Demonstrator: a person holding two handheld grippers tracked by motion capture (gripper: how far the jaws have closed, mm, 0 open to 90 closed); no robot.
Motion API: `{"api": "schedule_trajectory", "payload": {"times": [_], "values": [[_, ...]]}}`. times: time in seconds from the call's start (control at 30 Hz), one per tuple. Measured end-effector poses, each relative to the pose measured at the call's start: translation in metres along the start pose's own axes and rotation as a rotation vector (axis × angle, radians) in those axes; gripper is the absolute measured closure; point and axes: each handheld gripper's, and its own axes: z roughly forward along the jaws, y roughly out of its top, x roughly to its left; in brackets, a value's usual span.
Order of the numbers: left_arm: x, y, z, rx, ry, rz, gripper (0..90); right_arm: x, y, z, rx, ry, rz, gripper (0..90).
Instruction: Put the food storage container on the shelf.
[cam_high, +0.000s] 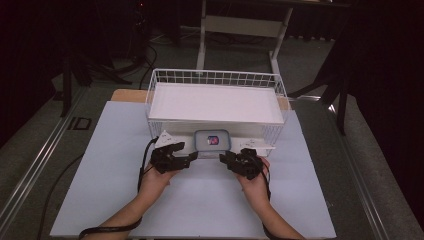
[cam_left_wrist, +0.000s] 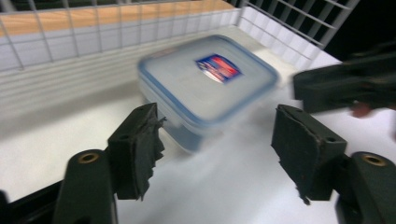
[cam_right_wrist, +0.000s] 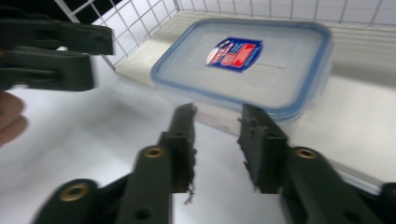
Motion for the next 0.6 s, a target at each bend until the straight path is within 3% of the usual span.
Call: {"api": "schedule_trajectory", "payload": {"times": [0.07, 0.1, 0.13, 0.2, 0.23, 0.33, 0.6], "values": [[-0.002, -0.004, -0.007, -0.002, -0.035, 0.008, 24.5, 0.006, -0.002, 0.004, 0.008, -0.023, -0.022, 89.8], [-0.002, -0.006, -0.010, -0.009, -0.042, 0.008, 24.5, 0.006, -0.002, 0.004, 0.008, -0.023, -0.022, 89.8], [-0.002, -0.009, -0.012, -0.016, -0.051, 0.018, 15.2, 0.009, -0.004, 0.008, 0.014, -0.022, -0.034, 90.0], [-0.003, -0.014, -0.016, -0.018, -0.040, 0.031, 8.2, 0.012, -0.005, 0.013, 0.025, -0.026, -0.038, 90.0], [-0.003, -0.018, -0.017, -0.004, -0.054, 0.025, 1.2, 0.012, -0.006, 0.016, 0.030, -0.025, -0.041, 90.0], [-0.003, -0.023, -0.020, -0.017, -0.025, 0.033, 0.4, 0.015, -0.008, 0.024, 0.043, -0.026, -0.042, 90.0], [-0.002, -0.032, -0.021, -0.033, -0.016, 0.053, 0.5, 0.014, -0.006, 0.043, 0.060, -0.027, -0.032, 90.0]]}}
